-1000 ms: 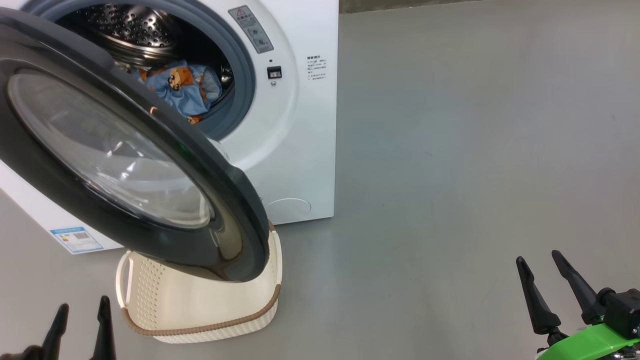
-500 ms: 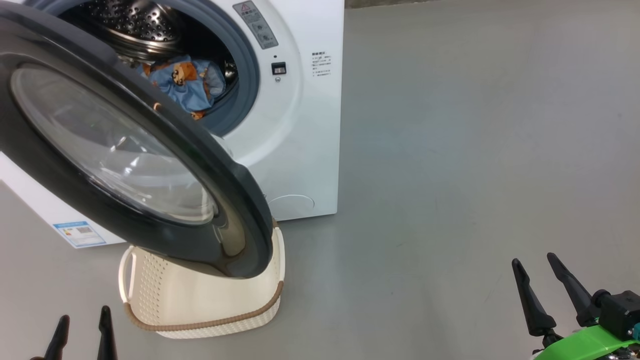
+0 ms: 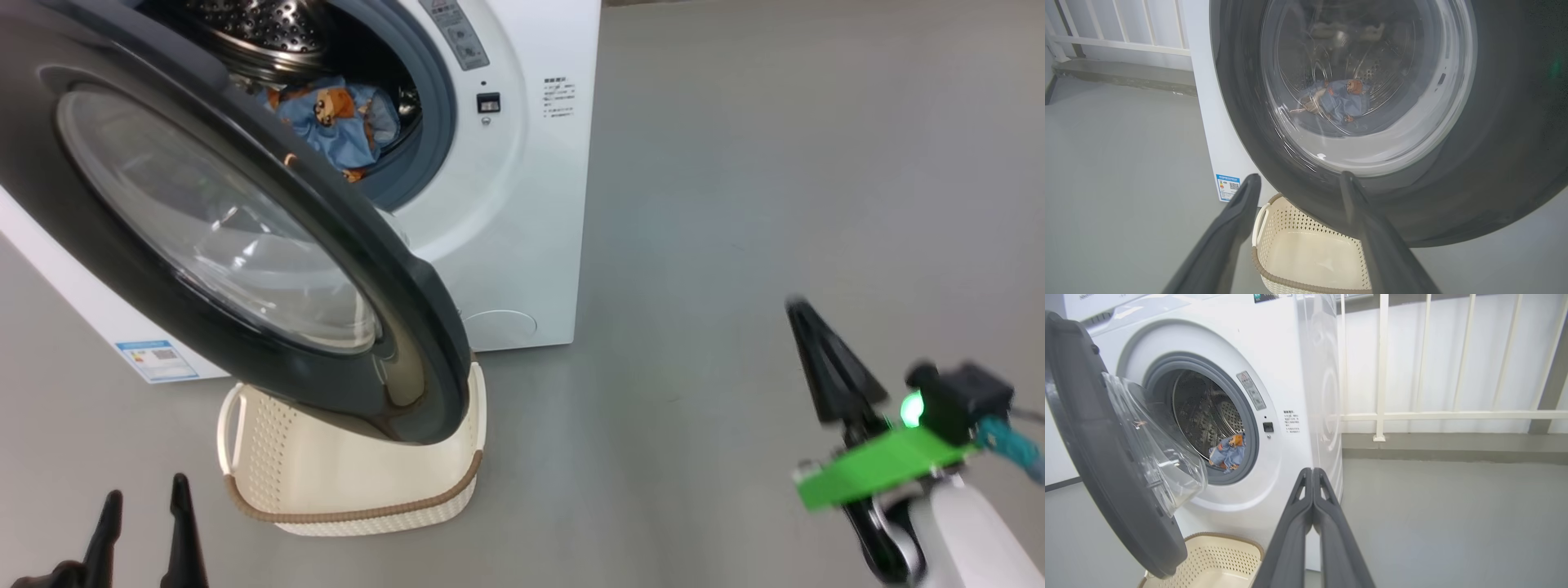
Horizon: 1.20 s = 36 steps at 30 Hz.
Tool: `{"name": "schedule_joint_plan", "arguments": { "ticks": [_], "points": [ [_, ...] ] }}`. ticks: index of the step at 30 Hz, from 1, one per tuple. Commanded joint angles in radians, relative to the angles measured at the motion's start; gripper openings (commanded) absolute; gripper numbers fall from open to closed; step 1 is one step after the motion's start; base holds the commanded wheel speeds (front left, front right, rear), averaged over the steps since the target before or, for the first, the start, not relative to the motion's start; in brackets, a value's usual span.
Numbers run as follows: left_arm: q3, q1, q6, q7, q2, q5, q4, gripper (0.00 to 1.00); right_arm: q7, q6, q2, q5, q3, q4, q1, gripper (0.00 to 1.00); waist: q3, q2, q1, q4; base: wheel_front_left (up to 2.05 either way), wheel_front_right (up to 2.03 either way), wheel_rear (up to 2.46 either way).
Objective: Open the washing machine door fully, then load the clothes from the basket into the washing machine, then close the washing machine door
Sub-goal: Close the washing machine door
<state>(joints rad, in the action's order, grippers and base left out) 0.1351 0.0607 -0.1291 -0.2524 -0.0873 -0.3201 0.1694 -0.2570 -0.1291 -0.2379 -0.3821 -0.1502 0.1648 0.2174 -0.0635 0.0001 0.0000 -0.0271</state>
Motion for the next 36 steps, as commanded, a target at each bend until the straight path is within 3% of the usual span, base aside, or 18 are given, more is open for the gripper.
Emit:
{"name": "schedule_joint_plan", "arguments": {
  "ticks": [1,9,17,25,36],
  "points": [
    [0.030,-0.041,-0.002,-0.009,-0.011,0.012,-0.032,1.00,-0.005,-0.002,0.005,-0.016,-0.033,-0.037,0.055,0.00,-0.001,-0.0001,0.0000,0.006,0.00,0.00,0.00],
    [0.026,-0.049,-0.002,-0.009,0.005,0.014,-0.065,1.00,-0.005,-0.002,0.052,-0.055,-0.121,-0.154,0.230,0.00,-0.002,-0.0001,0.0000,0.057,0.00,0.00,0.00],
    [0.022,-0.027,-0.002,-0.009,0.022,0.011,-0.085,1.00,-0.005,-0.002,0.077,-0.097,-0.318,-0.210,0.275,0.00,0.004,-0.0001,0.0000,0.112,0.00,0.00,0.00],
    [-0.002,-0.030,-0.002,-0.009,0.034,0.009,-0.090,1.00,-0.005,-0.002,0.097,-0.149,-0.550,-0.087,0.272,0.00,-0.020,-0.0001,0.0000,0.164,0.00,0.00,0.00],
    [-0.041,-0.059,-0.002,-0.009,0.037,-0.025,-0.074,1.00,-0.005,-0.002,0.108,-0.196,-0.748,0.129,0.268,0.00,-0.068,-0.0001,0.0000,0.225,0.00,0.00,0.00]
  ]
}}
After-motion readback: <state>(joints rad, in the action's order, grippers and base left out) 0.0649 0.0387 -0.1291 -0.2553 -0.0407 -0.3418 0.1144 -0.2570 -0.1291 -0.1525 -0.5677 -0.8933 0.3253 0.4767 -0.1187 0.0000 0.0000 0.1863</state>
